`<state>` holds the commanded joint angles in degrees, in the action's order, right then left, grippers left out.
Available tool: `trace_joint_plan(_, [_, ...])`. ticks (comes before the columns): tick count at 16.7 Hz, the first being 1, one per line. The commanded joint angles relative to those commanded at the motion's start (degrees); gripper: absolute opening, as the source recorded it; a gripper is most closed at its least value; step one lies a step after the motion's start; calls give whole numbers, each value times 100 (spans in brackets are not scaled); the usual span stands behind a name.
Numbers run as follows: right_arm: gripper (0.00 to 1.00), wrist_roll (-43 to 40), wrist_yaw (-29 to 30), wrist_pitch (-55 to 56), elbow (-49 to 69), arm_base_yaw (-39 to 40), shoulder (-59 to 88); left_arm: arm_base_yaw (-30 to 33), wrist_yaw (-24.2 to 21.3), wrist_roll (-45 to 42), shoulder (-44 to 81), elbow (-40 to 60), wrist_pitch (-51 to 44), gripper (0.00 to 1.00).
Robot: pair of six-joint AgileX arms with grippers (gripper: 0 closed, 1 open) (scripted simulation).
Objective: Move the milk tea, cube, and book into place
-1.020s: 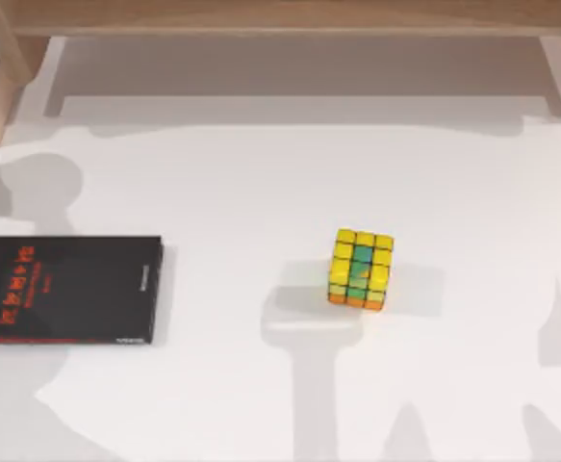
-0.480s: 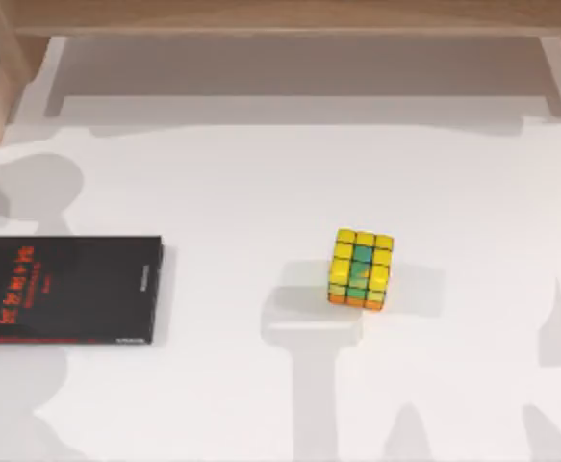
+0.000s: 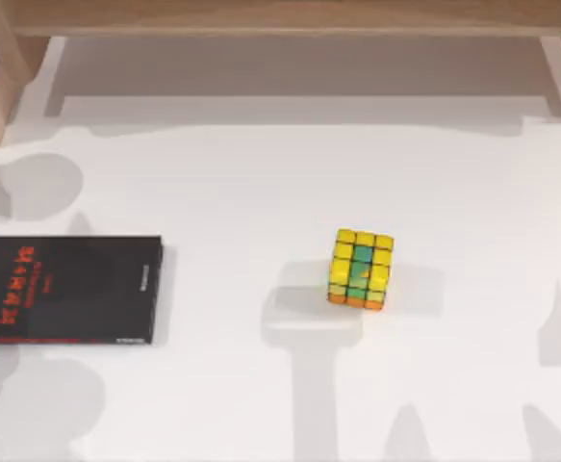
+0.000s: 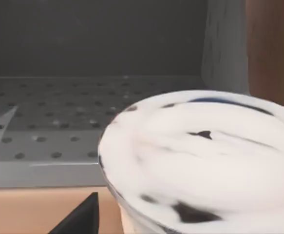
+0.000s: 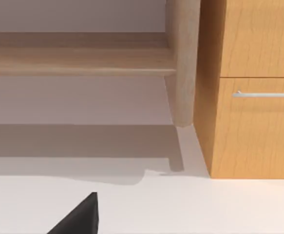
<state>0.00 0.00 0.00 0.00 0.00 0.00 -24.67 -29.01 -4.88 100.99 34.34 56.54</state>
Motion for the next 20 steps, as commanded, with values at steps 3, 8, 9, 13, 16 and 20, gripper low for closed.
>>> trace_joint_plan(3, [100, 0, 0, 0, 0, 0, 0, -18, -16, 0, -161, -26, -142, 100])
trace_joint_plan(8, [100, 0, 0, 0, 0, 0, 0, 34, -9, 15, -186, 54, -180, 100])
trace_joint_plan(9, [100, 0, 0, 0, 0, 0, 0, 85, -1, 43, -262, 160, -291, 100])
trace_joint_plan(13, [100, 0, 0, 0, 0, 0, 0, 699, 63, 311, -566, 977, -1340, 100])
trace_joint_plan(16, [100, 0, 0, 0, 0, 0, 0, 1540, 163, 650, -557, 1886, -2757, 100])
trace_joint_plan(20, [100, 0, 0, 0, 0, 0, 0, 2835, 441, 1217, -63, 3490, -5175, 100])
